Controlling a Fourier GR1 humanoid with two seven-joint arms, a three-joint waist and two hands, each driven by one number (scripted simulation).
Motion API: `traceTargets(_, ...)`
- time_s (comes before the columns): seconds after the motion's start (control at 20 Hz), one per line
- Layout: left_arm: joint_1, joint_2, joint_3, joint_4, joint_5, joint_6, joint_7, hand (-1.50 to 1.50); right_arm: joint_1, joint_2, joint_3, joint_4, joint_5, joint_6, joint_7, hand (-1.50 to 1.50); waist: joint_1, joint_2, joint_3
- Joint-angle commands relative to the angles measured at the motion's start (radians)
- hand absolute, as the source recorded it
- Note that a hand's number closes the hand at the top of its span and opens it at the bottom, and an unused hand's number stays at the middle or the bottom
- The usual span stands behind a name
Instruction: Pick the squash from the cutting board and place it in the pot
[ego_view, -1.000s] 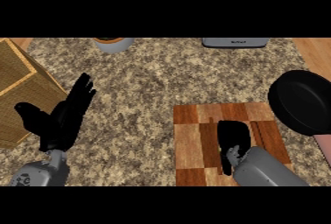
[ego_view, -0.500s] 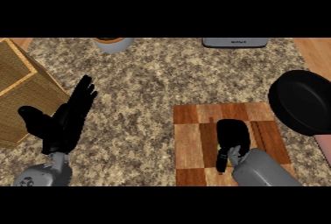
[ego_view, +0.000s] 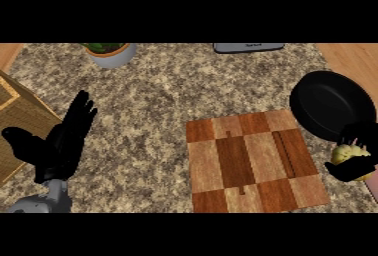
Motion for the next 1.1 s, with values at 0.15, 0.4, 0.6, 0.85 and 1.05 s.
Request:
traceTargets(0.15, 0.029, 0.004, 0.003, -0.005, 0.018, -0.038, -0.029, 0.0, 0.24, -0.216, -0.342, 0.103, -0.061, -0.2, -0.358, 1.5, 0.025, 0.005, -0.002)
traceTargets(0.4, 0.027, -0.008, -0.025, -0.033, -0.014, -0.016, 0.008, 0.0, 0.372, -0.274, -0.573, 0.053, -0.18, -0.214, -0.528, 1.5, 0.033, 0.002, -0.004)
traceTargets(0.6, -0.009, -0.02, -0.034, -0.029, -0.023, -0.014, 0.02, 0.0, 0.432, -0.278, -0.731, -0.016, -0.264, -0.175, -0.598, 1.5, 0.04, 0.003, -0.005)
traceTargets(0.85, -0.023, -0.027, -0.03, -0.015, -0.041, 0.007, 0.034, 0.0, 0.4, -0.37, -0.929, -0.09, -0.375, -0.066, -0.673, 1.5, 0.042, 0.001, -0.006)
traceTargets(1.05, 0.0, -0.031, -0.027, -0.034, -0.036, -0.013, 0.011, 0.0, 0.382, -0.299, -0.986, -0.215, -0.421, -0.033, -0.614, 1.5, 0.068, 0.006, -0.005)
